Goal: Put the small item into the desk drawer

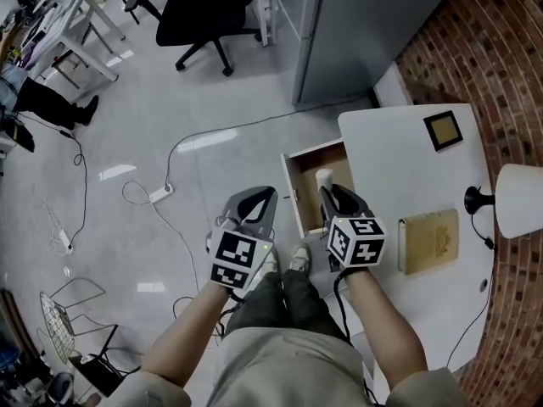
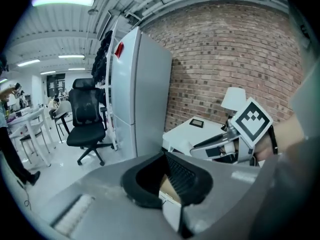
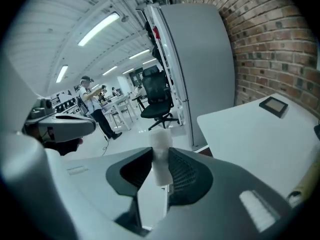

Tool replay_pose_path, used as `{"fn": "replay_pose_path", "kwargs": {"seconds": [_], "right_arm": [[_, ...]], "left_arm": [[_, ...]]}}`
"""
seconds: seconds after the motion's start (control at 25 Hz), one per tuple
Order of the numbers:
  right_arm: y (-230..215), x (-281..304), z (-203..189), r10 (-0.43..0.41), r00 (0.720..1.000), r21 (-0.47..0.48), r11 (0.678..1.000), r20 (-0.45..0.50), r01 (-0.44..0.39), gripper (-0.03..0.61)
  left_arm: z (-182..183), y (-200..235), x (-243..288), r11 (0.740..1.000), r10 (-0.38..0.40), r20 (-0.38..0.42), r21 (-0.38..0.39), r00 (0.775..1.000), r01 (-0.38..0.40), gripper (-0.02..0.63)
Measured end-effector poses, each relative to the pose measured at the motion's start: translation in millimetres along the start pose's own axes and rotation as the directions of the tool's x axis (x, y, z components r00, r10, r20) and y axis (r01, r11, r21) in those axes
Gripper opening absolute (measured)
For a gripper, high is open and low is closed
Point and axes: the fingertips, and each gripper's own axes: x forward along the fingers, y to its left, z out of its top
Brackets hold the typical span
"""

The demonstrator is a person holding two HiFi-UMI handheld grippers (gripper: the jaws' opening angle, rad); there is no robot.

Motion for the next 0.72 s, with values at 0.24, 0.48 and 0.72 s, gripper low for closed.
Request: {"fn": "replay_pose_path", "kwargs": {"seconds": [0.24, 0.48, 0.72], "right_arm": [[-32, 70, -77, -0.043, 0.987, -0.019, 0.999, -0.153, 0.041, 0.109], [-63, 121, -157, -0.084, 0.95, -0.008, 0.996, -0.302, 0.085, 0.112], [-97, 158, -218, -0.155, 0.888, -0.003, 0.985, -0.433, 0.171, 0.114]], "left_arm": [[-71, 10, 48, 0.998, -0.007, -0.094, -0.063, 0.996, 0.001, 0.003], [-132, 15, 83, 0.99, -0.033, -0.154, -0.141, 0.987, 0.011, 0.003], [-173, 13, 110, 0.986, -0.063, -0.184, -0.161, 0.981, 0.034, 0.003]]}}
